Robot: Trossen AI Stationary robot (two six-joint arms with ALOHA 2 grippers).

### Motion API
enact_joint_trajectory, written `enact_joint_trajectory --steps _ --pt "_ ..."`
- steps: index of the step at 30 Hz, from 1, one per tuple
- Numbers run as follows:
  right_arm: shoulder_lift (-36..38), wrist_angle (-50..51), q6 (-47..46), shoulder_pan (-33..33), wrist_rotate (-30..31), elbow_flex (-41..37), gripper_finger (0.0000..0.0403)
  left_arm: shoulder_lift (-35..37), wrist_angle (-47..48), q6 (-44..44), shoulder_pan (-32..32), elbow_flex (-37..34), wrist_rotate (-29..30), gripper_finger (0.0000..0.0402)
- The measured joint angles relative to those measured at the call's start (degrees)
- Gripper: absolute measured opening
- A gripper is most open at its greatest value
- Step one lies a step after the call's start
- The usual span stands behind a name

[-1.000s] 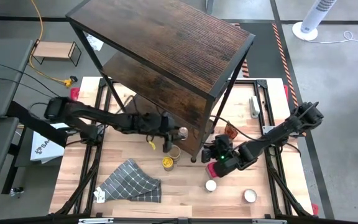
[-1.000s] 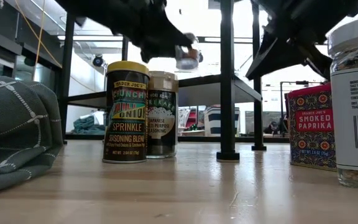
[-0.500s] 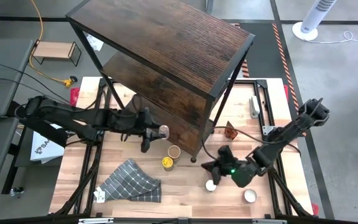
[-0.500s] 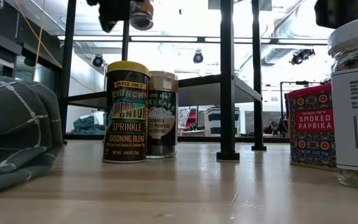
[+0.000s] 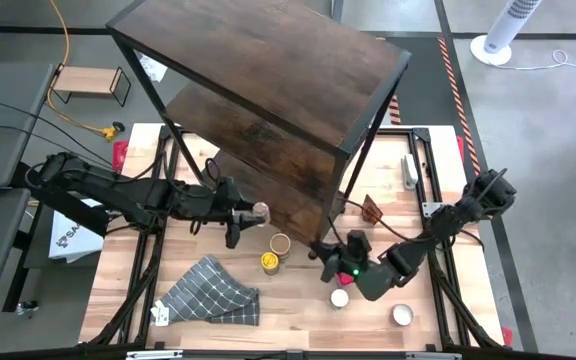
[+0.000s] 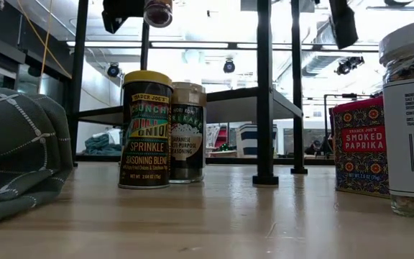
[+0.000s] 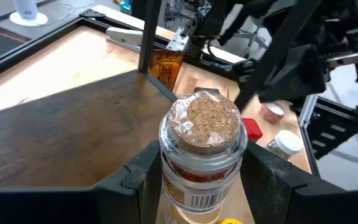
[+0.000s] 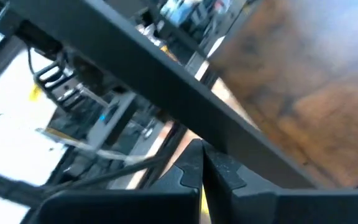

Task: Shelf spices
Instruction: Remove the brown seasoning bottle from the shelf

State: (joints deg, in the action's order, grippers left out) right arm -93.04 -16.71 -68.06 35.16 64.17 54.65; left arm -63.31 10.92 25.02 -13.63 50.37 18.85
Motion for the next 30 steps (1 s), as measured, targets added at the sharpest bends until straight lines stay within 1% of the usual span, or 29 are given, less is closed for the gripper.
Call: enact_joint_trajectory --steps 3,7,11,15,18,20,22,24,27,30 --pt "1.75 4.96 2.29 -1.31 3.22 -0.02 0.0000 -0.02 -0.17 0.34 0.00 0.00 1.04 0.0167" --pt "4.89 14.87 2.31 -4.41 3.26 -0.02 0.0000 -0.02 -0.47 0.37 0.02 0.00 1.50 0.0167" --pt "8.61 25.19 0.56 -9.39 2.40 -0.02 0.0000 0.00 -0.95 0.34 0.02 0.00 1.48 0.0167" --pt "12.11 31.30 2.17 -15.52 3.09 -0.03 0.0000 0.00 -1.10 0.30 0.02 0.00 1.38 0.0167" --pt "14.56 32.92 5.69 -19.98 0.07 -0.04 0.0000 0.00 -1.90 -0.07 0.02 0.00 0.45 0.0167" --pt "16.34 32.08 10.20 -22.00 -4.15 -0.04 0.0000 0.04 -1.45 -0.05 -0.11 0.00 -2.81 0.0167" --pt "18.31 31.06 15.26 -22.69 -8.10 -0.07 0.0000 0.04 0.87 -0.01 -1.24 0.00 -5.49 0.0167" --pt "20.14 31.14 19.03 -22.38 -10.72 -0.07 0.0000 0.04 5.51 0.52 -3.31 0.00 -6.21 0.0167" --pt "22.72 32.64 20.75 -21.16 -13.20 -0.07 0.0000 0.04 15.12 3.37 -7.47 -0.22 -3.27 0.0167" --pt "24.33 34.26 20.60 -19.35 -13.51 -0.07 0.0000 0.34 17.89 8.62 -12.08 -3.25 2.77 0.0167"
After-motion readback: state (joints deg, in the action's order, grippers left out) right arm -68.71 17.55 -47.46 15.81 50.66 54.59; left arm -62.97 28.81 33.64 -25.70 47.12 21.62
